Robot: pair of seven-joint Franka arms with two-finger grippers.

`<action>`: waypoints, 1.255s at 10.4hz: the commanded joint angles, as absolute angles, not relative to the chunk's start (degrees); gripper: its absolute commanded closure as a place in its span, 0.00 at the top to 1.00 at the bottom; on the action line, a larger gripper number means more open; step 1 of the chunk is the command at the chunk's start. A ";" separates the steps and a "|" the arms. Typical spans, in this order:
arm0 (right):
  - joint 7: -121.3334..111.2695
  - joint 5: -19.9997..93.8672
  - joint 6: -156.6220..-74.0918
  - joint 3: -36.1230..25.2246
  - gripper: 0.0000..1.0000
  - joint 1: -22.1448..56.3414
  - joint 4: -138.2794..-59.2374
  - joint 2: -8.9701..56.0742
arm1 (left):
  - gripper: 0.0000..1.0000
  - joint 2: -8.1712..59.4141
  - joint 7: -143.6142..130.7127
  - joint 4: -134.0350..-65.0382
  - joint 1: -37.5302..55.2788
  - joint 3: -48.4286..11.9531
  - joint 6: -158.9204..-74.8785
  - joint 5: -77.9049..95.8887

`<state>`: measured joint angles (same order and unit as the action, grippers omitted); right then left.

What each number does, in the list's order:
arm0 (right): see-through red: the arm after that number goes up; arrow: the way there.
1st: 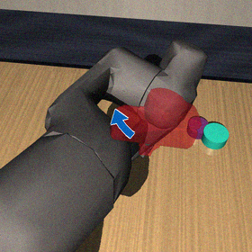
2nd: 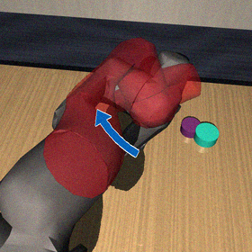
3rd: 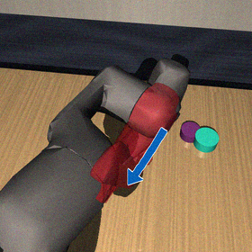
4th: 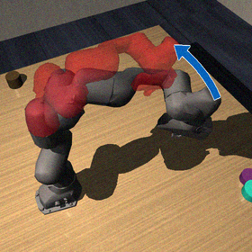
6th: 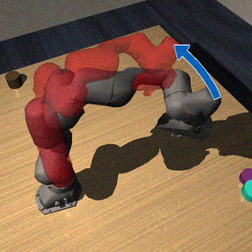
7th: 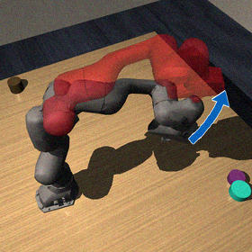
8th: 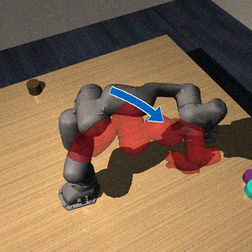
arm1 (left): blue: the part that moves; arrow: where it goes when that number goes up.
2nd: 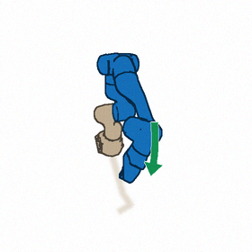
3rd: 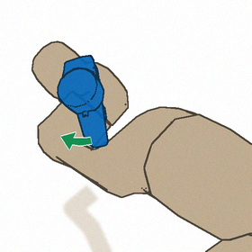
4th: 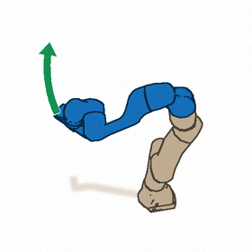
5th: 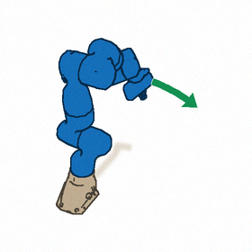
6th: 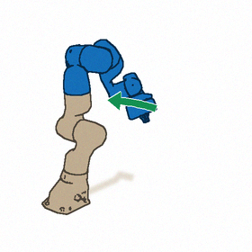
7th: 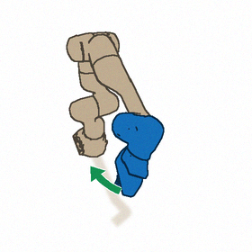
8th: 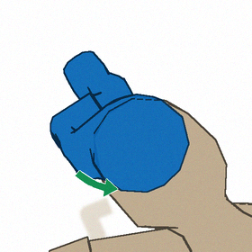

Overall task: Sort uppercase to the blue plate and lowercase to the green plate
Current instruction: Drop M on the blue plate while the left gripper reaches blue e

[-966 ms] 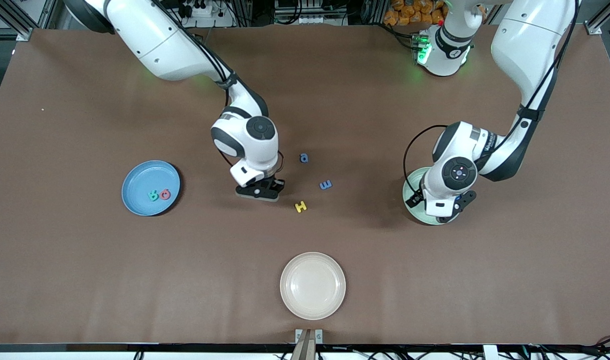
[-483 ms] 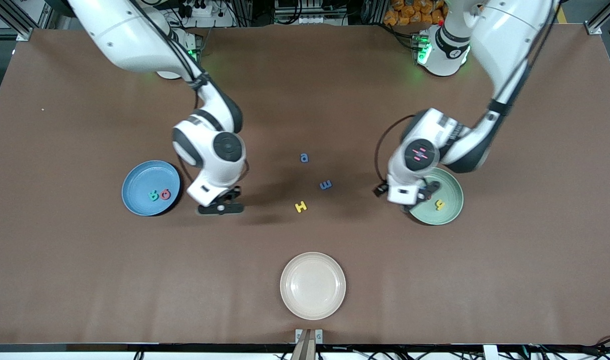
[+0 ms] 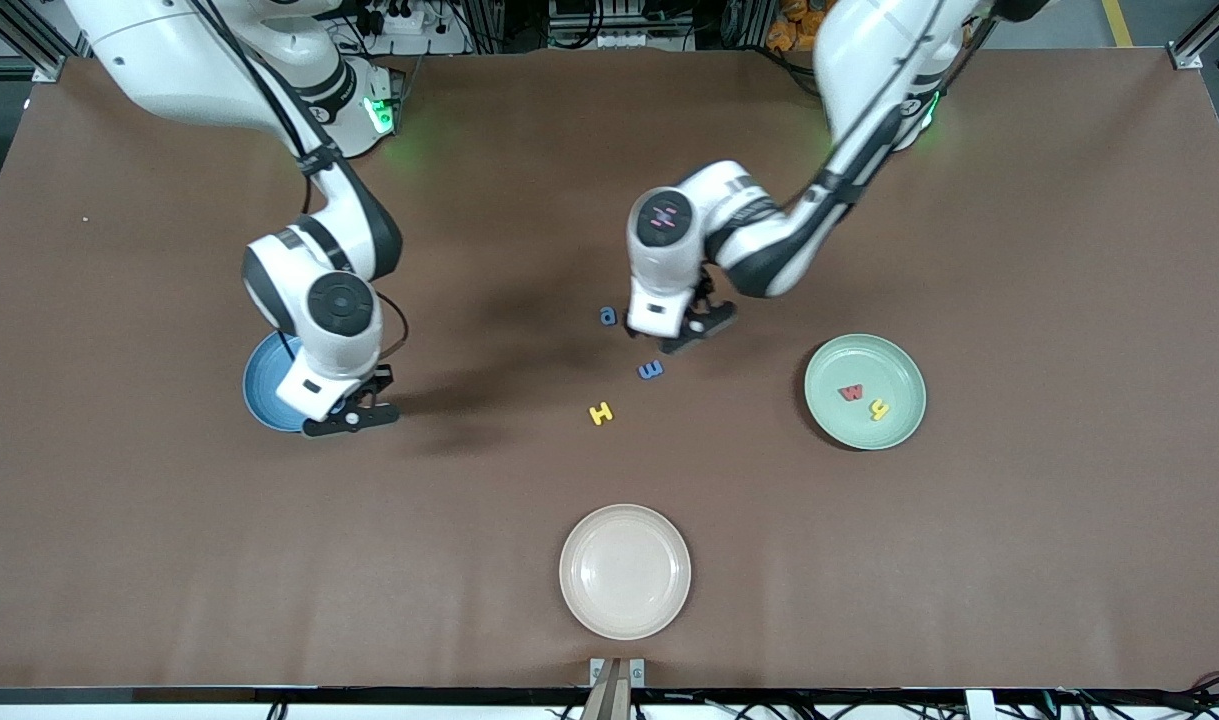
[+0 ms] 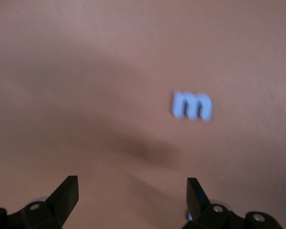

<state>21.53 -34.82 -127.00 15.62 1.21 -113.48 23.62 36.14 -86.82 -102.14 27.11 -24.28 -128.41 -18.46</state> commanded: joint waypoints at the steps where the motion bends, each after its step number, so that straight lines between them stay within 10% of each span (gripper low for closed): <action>1: 17.59 -34.80 -136.36 12.94 0.30 -1.14 -123.46 19.08 | 1.00 40.16 -87.10 -98.61 30.31 -23.73 -128.50 -23.70; 13: 13.97 -31.48 -145.81 7.29 0.57 -0.79 -129.38 17.58 | 1.00 43.59 -73.14 -98.09 31.55 -24.08 -137.55 -20.76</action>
